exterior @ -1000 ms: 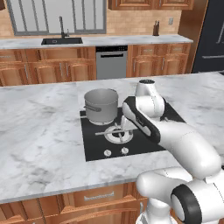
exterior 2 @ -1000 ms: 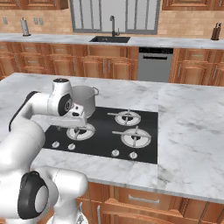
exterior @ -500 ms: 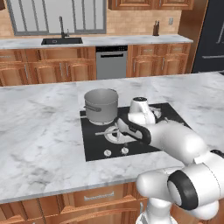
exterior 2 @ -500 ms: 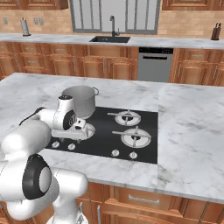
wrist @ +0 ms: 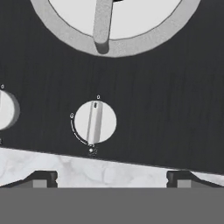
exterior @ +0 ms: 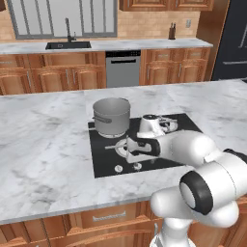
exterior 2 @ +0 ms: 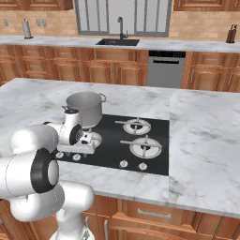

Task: Turn on the rear left burner of the stove.

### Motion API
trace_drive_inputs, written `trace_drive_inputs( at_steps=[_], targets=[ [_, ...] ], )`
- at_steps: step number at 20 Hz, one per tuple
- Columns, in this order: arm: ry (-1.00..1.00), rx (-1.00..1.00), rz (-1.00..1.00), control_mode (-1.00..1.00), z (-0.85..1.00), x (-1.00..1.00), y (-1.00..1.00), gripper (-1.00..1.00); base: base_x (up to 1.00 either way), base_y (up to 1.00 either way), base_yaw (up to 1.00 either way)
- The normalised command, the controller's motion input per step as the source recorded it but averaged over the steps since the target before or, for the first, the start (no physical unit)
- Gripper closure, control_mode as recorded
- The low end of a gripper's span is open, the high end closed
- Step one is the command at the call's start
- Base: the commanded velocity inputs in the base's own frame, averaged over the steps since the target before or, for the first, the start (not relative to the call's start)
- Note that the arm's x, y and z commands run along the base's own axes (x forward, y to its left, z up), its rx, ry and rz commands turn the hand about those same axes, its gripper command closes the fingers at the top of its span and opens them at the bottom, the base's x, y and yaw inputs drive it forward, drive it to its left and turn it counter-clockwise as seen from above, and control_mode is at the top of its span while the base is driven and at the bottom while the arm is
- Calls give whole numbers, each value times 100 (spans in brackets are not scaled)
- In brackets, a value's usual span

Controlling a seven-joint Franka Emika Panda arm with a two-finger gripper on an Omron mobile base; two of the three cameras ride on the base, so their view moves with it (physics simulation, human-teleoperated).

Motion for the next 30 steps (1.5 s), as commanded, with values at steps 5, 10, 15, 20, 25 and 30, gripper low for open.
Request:
trace_drive_inputs(
  at_steps=[5,10,15,20,25,30],
  targets=[
    [0,0,0,-100,-26,21,7,-100,0,0,0],
    [0,0,0,-100,-25,17,18,-100,0,0,0],
    [0,0,0,-100,-23,14,3,-100,0,0,0],
    [0,0,0,-100,-19,4,0,100,0,0,0],
    [0,0,0,-100,-5,0,0,100,0,0,0],
    [0,0,0,-100,-1,-4,0,100,0,0,0]
  ],
)
